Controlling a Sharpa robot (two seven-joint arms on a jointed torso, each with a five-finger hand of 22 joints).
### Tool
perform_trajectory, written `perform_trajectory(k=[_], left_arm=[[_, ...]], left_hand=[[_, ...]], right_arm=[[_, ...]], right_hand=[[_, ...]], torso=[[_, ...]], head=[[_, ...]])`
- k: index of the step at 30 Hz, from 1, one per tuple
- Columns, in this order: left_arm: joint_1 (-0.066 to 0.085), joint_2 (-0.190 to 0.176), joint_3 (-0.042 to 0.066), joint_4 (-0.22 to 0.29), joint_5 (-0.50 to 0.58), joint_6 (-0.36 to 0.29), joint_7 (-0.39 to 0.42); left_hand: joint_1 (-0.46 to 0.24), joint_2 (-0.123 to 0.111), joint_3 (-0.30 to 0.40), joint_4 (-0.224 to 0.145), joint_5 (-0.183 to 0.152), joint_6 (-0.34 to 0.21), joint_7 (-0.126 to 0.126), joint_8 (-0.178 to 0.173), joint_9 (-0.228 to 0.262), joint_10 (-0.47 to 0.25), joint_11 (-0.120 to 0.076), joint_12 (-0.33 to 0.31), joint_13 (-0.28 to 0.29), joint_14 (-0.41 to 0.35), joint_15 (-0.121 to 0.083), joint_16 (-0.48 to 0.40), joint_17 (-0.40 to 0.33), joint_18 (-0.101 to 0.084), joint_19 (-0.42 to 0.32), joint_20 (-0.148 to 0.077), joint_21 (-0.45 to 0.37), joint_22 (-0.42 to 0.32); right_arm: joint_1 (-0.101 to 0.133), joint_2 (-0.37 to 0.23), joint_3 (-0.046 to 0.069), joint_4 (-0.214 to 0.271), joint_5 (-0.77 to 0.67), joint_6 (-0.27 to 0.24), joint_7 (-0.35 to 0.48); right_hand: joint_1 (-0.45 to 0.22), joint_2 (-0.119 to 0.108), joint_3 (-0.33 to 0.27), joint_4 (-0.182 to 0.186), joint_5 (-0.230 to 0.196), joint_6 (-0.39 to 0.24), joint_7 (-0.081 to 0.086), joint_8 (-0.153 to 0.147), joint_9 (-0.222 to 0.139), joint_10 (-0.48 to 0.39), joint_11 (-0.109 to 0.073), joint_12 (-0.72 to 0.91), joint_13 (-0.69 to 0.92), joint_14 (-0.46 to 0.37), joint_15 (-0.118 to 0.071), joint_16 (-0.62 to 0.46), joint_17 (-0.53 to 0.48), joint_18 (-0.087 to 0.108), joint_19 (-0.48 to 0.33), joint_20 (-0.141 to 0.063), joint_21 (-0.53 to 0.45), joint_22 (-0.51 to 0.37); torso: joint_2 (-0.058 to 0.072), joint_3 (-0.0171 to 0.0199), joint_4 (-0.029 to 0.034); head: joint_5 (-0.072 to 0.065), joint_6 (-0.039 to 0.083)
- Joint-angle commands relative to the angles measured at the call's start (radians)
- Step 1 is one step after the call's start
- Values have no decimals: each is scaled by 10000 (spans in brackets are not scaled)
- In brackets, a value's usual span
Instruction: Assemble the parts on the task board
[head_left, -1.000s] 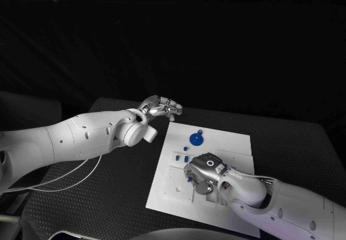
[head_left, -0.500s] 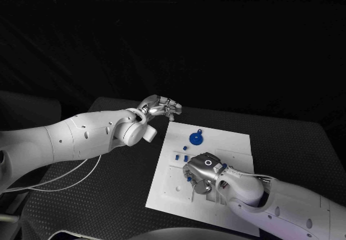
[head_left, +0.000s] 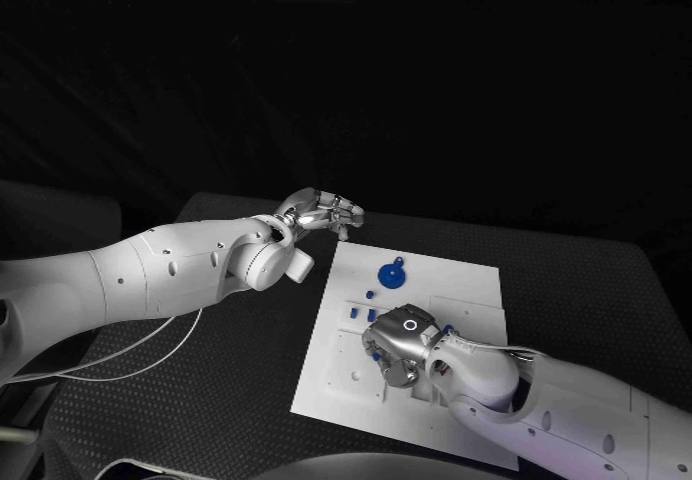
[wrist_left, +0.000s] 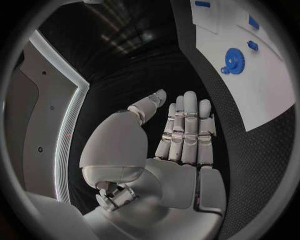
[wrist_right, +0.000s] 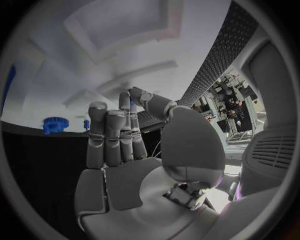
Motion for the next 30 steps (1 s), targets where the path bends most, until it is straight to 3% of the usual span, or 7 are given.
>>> perform_trajectory(k=[1,5,11,16,22,25,30], left_arm=[[18,16,7,32,63,122,58],[18,4,7,27,63,114,53],[19,-11,7,34,63,118,34],[19,-37,6,25,63,121,24],[19,-52,6,10,63,122,26],[19,-56,6,-5,63,125,26],[19,-65,6,-20,63,123,26]], left_hand=[[-103,14,-18,44,57,-78,-22,38,12,-50,9,57,-9,78,3,-35,17,191,29,-68,-67,10],[-104,14,-18,45,57,-78,-21,38,12,-51,9,58,-10,78,3,-36,18,191,30,-68,-68,11],[-105,11,-20,44,56,-80,-21,37,12,-54,9,60,-12,78,4,-39,20,191,30,-68,-71,12],[-106,10,-20,44,56,-83,-20,37,11,-58,10,61,-14,78,4,-42,22,190,30,-68,-73,12],[-104,8,-20,43,56,-86,-19,36,10,-63,11,62,-16,77,5,-46,25,190,30,-68,-77,14],[-102,8,-19,42,56,-88,-19,36,10,-64,11,63,-17,77,5,-47,26,191,30,-68,-78,14],[-101,8,-19,42,56,-89,-18,36,10,-67,12,66,-19,78,5,-51,28,191,31,-68,-81,16]], right_arm=[[-46,22,-55,-27,14,323,35],[-45,-26,-57,-51,231,129,59],[-44,-138,-57,-23,456,-114,118],[-43,-297,-57,55,545,-407,145],[-37,-657,-42,398,643,-923,147],[-10,-897,103,673,741,-1114,157],[239,-1449,582,1196,1457,-1243,214]], right_hand=[[-36,47,12,-60,41,16,14,1,-14,53,12,-49,-8,-13,-34,-45,9,450,-23,-21,41,153],[-86,1,23,-49,103,-26,36,-31,-26,20,31,-91,-12,-38,-15,-78,2,450,-52,-5,20,145],[-533,-617,-298,18,62,-977,455,-566,-261,-950,401,-716,-281,-147,352,-142,6,450,-183,-2,-70,130],[-746,-642,-786,-357,155,-1578,721,-835,-381,-1557,665,-1056,-500,-278,581,-138,43,450,-340,-8,-138,142],[-765,-657,-986,-491,181,-1808,805,-895,-404,-1805,743,-1068,-628,-382,670,-136,60,450,-441,-8,-190,143],[-718,-656,-968,-491,172,-1815,805,-886,-398,-1812,744,-1056,-643,-387,671,-130,64,450,-442,-14,-195,140],[-649,-648,-834,-395,136,-1742,773,-797,-357,-1709,716,-983,-662,-369,642,-105,70,450,-383,-21,-193,128]], torso=[[-2,3,-4],[-3,7,-6],[3,6,-7],[-1,12,-7],[-1,14,-14],[-3,15,-20],[0,22,-23]], head=[[-18,0],[-16,0],[-20,19],[-28,26],[-57,67],[-90,110],[-194,221]])
